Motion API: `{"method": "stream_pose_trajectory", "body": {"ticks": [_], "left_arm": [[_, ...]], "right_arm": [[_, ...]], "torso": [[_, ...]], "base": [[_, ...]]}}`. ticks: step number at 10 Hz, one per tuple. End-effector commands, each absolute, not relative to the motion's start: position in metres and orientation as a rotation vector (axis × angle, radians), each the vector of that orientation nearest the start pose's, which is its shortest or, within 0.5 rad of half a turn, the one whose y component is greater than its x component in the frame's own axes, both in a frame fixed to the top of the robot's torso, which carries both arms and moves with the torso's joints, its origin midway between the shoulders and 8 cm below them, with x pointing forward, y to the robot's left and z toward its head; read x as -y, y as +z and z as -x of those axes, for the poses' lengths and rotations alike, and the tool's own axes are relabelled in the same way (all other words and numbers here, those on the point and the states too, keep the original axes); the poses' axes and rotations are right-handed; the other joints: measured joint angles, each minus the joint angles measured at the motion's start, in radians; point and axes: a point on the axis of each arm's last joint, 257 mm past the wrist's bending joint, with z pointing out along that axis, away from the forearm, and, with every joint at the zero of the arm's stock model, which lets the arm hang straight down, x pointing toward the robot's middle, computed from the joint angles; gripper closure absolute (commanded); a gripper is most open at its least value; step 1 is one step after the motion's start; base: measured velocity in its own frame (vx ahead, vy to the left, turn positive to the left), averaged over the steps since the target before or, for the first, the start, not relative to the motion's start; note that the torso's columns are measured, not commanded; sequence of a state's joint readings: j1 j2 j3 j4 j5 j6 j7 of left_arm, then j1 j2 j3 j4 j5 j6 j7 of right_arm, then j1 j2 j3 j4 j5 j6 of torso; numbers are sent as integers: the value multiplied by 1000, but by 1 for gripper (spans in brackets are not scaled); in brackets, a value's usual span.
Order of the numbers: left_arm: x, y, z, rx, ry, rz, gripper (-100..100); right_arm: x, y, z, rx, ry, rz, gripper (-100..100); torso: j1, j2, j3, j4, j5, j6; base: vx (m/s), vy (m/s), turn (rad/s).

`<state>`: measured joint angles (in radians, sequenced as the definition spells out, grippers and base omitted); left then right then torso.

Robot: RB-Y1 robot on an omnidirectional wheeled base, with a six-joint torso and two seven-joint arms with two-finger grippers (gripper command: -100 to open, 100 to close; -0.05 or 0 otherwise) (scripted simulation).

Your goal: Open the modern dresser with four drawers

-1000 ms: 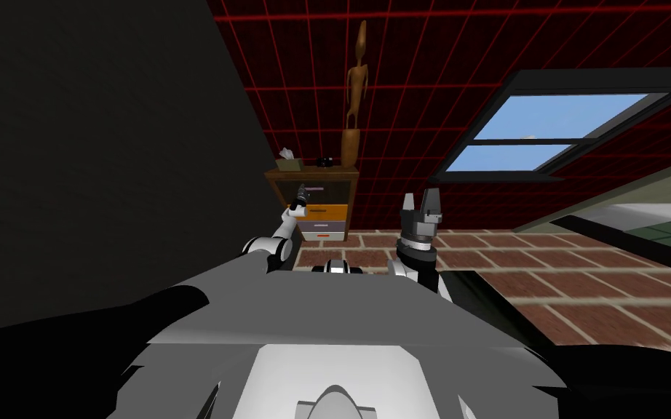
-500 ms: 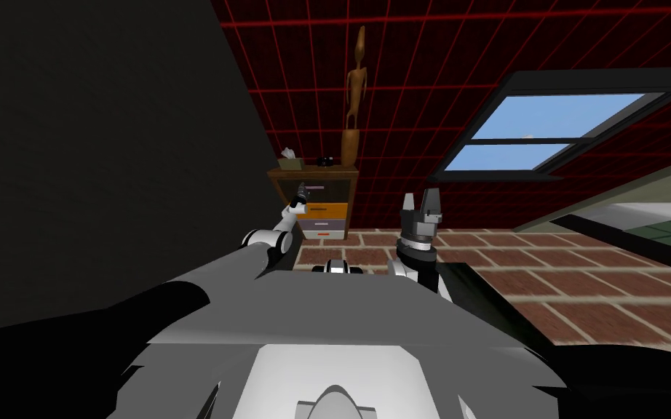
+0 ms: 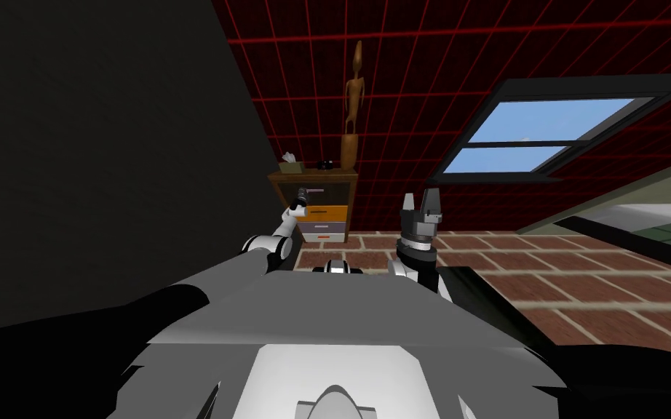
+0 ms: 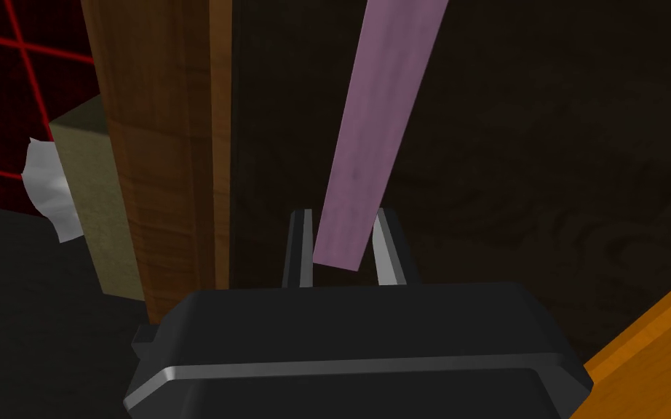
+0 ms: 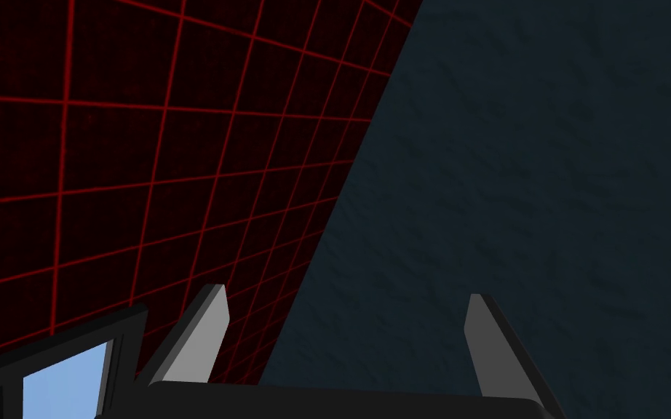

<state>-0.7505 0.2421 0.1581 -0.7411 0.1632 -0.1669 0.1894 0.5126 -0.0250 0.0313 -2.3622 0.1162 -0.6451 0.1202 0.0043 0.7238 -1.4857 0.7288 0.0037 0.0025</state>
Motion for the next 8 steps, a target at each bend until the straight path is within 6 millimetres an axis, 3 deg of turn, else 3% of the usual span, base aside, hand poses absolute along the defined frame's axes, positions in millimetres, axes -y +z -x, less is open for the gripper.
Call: {"method": "stream_pose_trajectory", "body": {"ticks": [1,3,4,6,8], "left_arm": [[-285,-145,-702,-1032,-1349,1312,100],[-291,-144,-694,-1018,-1352,1299,100],[-276,-155,-689,-1049,-1353,1319,100],[-283,-164,-681,-1049,-1342,1327,100],[-289,-154,-670,-1022,-1355,1298,100]], "right_arm": [[241,78,-302,-569,1191,-356,0],[241,78,-302,-568,1192,-356,0],[241,78,-302,-568,1192,-356,0],[241,78,-302,-568,1192,-356,0],[241,78,-302,-568,1192,-356,0]], "torso": [[0,-2,-1,-3,1,2],[-2,-4,-3,-5,1,2],[-1,-3,-2,-5,1,2],[-2,-11,-7,-10,2,6],[-2,-8,-5,-9,2,4]], "base": [[85,18,-3],[24,1,-12],[82,12,-4],[67,10,-10],[7,-2,-12]]}}
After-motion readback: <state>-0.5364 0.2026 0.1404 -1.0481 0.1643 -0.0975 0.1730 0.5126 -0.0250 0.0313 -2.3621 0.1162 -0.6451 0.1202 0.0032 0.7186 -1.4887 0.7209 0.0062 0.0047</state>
